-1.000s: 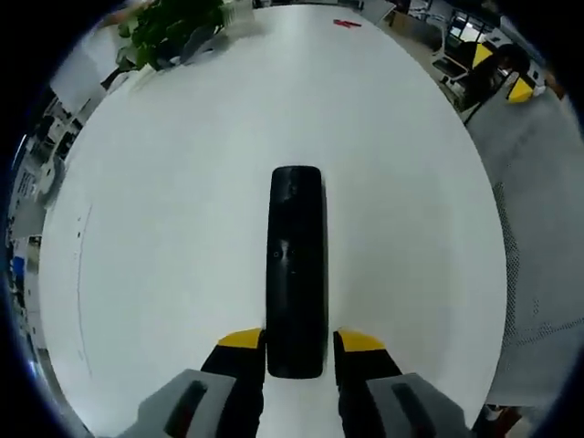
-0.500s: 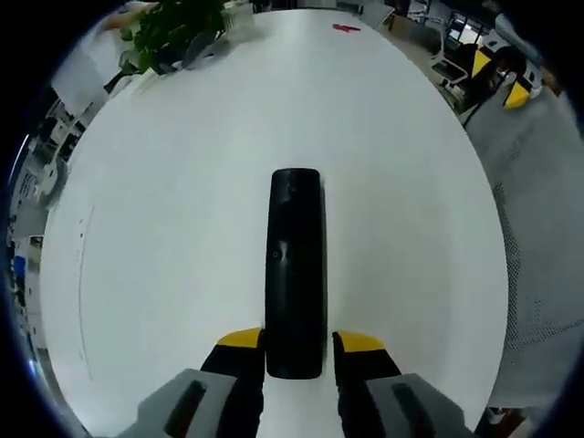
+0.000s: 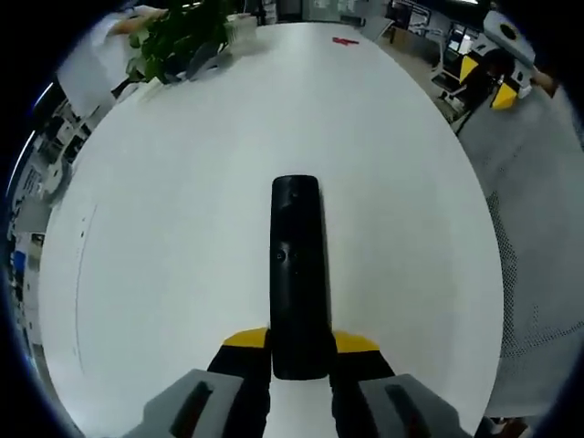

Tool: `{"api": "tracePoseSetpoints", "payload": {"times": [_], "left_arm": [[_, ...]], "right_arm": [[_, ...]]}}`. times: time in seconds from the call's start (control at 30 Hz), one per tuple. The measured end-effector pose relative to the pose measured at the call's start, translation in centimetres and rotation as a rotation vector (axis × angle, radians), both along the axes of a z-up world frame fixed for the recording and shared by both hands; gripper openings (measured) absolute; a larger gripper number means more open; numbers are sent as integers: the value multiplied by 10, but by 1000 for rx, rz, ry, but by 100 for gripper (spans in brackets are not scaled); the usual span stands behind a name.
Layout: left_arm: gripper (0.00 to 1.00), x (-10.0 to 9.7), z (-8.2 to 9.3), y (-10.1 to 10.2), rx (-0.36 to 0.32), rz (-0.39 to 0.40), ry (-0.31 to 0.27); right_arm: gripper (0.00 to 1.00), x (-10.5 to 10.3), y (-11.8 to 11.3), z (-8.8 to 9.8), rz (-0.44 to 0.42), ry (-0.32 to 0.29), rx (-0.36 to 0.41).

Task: Press the specified remote control buttons in sequence, fully releasing each button before pressing the next.

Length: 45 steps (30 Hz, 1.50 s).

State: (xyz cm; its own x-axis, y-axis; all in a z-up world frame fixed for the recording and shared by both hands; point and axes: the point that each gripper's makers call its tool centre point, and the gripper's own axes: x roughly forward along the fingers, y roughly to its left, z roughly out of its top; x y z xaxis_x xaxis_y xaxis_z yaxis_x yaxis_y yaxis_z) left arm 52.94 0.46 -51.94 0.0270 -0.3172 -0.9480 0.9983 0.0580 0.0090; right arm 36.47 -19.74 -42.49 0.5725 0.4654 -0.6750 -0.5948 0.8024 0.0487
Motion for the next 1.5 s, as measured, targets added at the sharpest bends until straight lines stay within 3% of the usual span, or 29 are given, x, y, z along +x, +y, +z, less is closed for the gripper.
{"api": "tracePoseSetpoints", "payload": {"times": [0.6,1.13,1.5], "left_arm": [[23,-47,-2,0,39,-96,2],[23,-83,-2,0,-13,-94,8],[23,-111,-1,-4,-41,-51,7]], "right_arm": [[23,-3,2,-3,21,13,-7],[22,-8,6,-6,54,36,-18],[22,-10,7,-10,72,51,-34]]}}
